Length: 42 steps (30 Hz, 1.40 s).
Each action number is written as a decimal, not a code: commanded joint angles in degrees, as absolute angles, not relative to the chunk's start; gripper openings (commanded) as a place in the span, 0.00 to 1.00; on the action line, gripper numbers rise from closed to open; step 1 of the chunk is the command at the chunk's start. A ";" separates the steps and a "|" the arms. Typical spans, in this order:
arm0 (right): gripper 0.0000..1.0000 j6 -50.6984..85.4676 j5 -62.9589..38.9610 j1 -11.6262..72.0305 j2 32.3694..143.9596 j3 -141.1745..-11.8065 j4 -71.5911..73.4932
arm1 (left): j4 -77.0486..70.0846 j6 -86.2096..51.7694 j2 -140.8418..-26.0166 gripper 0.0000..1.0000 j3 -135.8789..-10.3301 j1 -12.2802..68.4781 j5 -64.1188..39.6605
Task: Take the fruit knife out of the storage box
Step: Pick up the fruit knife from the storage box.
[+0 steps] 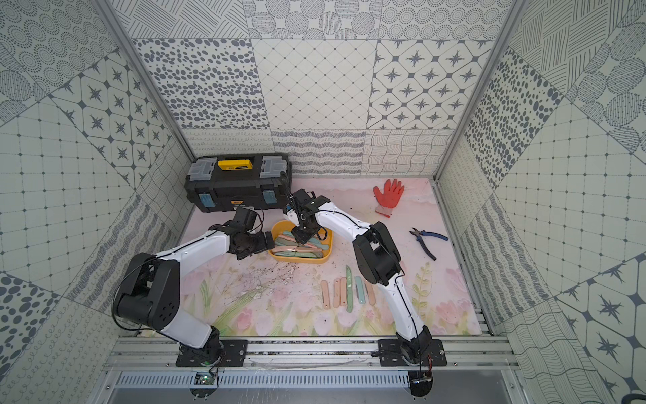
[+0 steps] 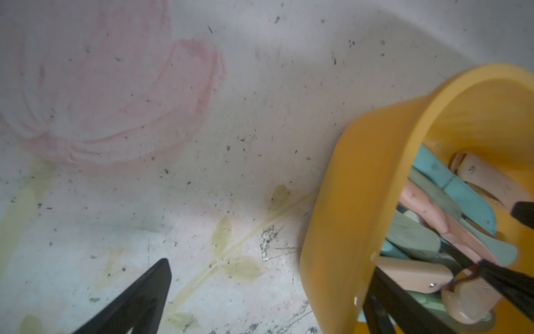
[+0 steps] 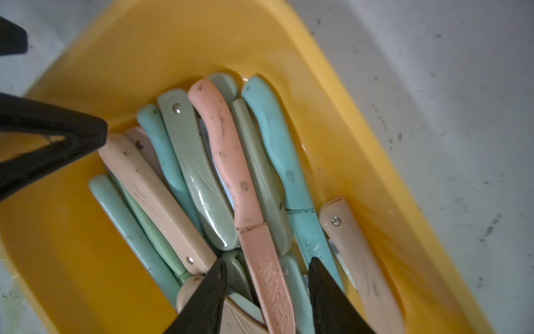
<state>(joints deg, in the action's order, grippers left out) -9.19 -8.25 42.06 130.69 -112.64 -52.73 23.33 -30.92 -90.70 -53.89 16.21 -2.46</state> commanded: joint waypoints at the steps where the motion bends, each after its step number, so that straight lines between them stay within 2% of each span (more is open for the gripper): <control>1: 0.49 -10.90 -6.64 42.74 132.19 -114.85 -55.27 | 22.25 -30.78 -91.18 0.99 -54.14 15.93 -3.31; 10: 0.48 -11.67 -5.25 42.97 137.05 -120.42 -59.89 | 22.20 -30.82 -91.44 0.99 -54.31 16.00 -3.27; 17: 0.40 -11.93 -5.82 42.96 139.25 -122.98 -61.66 | 22.50 -30.73 -91.37 0.99 -54.49 15.95 -3.07; 23: 0.23 -12.04 -5.94 43.05 138.82 -122.74 -61.84 | 22.34 -30.76 -91.51 0.99 -54.58 15.84 -3.08; 30: 0.14 -11.95 -6.92 43.05 137.21 -122.61 -61.42 | 22.37 -30.83 -91.43 0.99 -54.41 15.92 -3.13; 42: 0.10 -10.99 -5.05 43.05 134.59 -120.98 -60.56 | 22.36 -30.76 -91.08 0.99 -54.16 15.91 -2.98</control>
<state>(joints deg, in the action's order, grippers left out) -11.14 -5.96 43.09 137.16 -121.86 -60.82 23.31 -30.92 -91.26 -53.95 16.03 -2.59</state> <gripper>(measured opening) 0.102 0.988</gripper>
